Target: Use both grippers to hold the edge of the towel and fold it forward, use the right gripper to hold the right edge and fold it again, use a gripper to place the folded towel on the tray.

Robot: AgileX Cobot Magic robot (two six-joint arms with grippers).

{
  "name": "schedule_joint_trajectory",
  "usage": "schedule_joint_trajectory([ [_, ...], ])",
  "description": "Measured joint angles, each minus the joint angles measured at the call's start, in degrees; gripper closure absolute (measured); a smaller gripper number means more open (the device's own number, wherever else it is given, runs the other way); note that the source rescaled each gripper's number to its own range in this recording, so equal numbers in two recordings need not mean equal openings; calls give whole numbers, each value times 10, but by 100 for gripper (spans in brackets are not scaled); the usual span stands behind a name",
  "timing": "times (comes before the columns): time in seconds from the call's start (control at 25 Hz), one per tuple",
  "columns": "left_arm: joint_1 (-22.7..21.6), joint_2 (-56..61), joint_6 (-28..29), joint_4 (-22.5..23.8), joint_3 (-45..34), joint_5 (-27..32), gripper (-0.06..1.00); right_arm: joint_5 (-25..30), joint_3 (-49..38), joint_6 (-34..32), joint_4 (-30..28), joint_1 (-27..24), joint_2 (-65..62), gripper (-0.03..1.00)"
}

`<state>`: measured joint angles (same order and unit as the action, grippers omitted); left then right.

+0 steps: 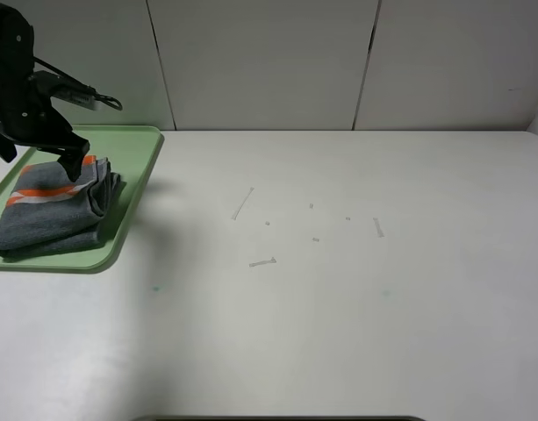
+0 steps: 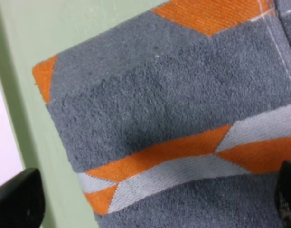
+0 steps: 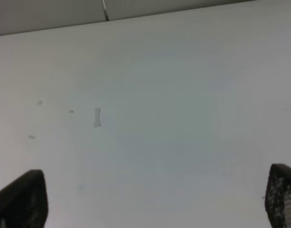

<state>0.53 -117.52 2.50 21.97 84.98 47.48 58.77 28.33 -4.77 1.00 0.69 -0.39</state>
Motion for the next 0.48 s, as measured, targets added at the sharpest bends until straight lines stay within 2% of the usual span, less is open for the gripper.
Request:
schedule_joint_trajectory([
  [0.48,5,39,-1,0,0,18,-6,0,0,0,0,0,0,-3],
])
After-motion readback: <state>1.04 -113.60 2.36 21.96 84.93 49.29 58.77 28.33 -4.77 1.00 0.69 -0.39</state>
